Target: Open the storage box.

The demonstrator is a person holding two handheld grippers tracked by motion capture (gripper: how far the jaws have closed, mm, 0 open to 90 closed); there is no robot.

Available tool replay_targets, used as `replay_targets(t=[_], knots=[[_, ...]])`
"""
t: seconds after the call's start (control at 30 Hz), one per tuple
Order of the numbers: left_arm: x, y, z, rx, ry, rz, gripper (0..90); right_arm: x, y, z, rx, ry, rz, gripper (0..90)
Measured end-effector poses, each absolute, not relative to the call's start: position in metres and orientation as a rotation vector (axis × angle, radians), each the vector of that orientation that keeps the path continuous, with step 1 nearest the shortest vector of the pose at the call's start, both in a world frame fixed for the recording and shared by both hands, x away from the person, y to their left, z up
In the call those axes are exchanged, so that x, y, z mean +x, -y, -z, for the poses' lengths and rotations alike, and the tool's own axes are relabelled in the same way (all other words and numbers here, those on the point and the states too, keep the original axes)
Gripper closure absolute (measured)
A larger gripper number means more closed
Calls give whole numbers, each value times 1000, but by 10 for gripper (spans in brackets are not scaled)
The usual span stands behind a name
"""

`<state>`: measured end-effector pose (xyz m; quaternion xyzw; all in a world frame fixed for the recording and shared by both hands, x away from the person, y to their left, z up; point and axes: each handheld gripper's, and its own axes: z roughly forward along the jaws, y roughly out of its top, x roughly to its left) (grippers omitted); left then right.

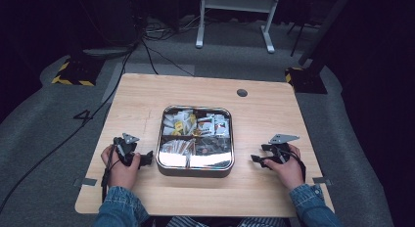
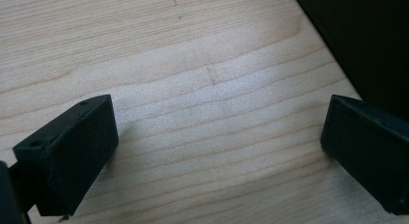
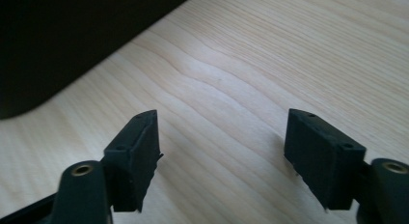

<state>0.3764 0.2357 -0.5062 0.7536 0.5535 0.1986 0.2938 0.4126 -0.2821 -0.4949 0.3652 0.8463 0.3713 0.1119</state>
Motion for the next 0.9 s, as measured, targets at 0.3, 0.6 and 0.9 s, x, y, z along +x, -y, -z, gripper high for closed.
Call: replay_targets(t=[0.3,0.6,0.9], knots=[[377,-237,506,2015,-1460,-525,0,408,274,460,1027,-2469,-1188,345],[377,-238,506,2017,-1456,-523,0,405,251,435,937,-2467,-1248,373],[377,-238,506,2017,-1456,-523,0,411,222,415,848,-2496,-1311,383]])
